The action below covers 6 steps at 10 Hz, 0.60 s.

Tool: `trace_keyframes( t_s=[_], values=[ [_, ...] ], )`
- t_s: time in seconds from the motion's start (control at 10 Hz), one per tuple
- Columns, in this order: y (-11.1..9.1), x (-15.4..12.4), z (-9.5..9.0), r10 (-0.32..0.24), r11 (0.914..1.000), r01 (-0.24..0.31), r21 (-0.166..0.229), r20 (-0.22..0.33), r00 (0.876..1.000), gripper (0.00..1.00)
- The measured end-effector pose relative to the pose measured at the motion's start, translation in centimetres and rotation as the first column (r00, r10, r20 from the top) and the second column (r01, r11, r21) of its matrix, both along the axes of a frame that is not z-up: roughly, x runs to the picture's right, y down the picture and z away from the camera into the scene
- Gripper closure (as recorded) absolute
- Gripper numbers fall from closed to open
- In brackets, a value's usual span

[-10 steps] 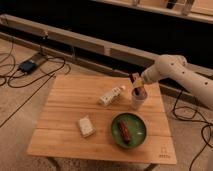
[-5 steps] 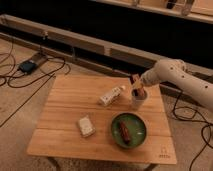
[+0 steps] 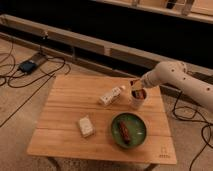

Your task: Place the eraser in the ceramic cup

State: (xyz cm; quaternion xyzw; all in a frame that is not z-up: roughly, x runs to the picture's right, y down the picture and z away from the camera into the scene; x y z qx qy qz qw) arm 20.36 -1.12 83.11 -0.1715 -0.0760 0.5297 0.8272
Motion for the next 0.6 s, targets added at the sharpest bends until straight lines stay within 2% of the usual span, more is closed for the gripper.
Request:
trace_keyframes(
  t_s=[0.2, 0.6],
  values=[
    [-0.50, -0.17, -0.63, -0.003, 0.9999, 0.003, 0.015, 0.009, 1.000, 0.36],
    [-0.39, -0.26, -0.56, -0.004, 0.9999, 0.004, 0.013, 0.010, 1.000, 0.36]
  ],
)
